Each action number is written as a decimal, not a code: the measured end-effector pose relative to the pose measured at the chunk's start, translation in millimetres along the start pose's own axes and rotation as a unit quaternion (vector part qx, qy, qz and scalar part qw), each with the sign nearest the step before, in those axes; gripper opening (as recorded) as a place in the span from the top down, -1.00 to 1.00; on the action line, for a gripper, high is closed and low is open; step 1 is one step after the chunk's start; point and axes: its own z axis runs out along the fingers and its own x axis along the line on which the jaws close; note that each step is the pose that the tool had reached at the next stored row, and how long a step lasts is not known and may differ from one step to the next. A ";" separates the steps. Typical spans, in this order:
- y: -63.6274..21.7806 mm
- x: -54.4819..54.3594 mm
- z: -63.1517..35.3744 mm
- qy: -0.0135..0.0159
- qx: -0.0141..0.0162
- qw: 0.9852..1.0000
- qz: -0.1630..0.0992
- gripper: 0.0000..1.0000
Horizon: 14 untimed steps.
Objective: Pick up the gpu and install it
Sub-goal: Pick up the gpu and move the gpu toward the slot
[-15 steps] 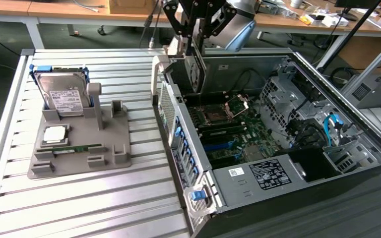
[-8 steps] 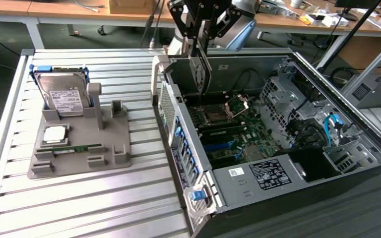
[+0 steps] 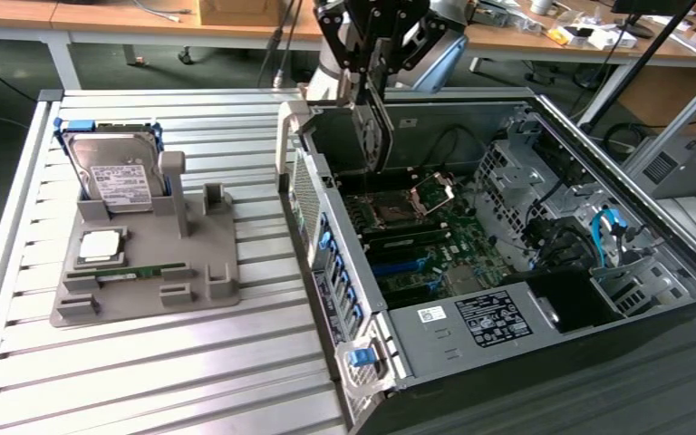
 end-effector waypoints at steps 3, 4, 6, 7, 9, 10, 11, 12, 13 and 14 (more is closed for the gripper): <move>0.3 -3.8 0.9 0.000 0.000 1.000 0.000 0.47; 0.3 -4.7 1.1 0.000 0.000 1.000 0.000 0.47; 0.5 -6.1 1.5 0.000 0.000 1.000 0.000 0.47; 0.5 -6.9 1.7 0.000 0.000 1.000 0.000 0.47; 0.6 -8.4 2.0 0.000 0.001 1.000 0.000 0.47; 0.7 -9.2 2.1 0.000 0.001 1.000 0.000 0.47; 0.7 -9.8 2.3 0.000 0.001 1.000 0.000 0.47; 0.8 -10.6 2.4 0.000 0.001 1.000 0.000 0.47; 0.8 -11.3 2.6 0.000 0.001 1.000 0.000 0.47; 0.9 -12.0 2.7 0.000 0.001 1.000 0.000 0.47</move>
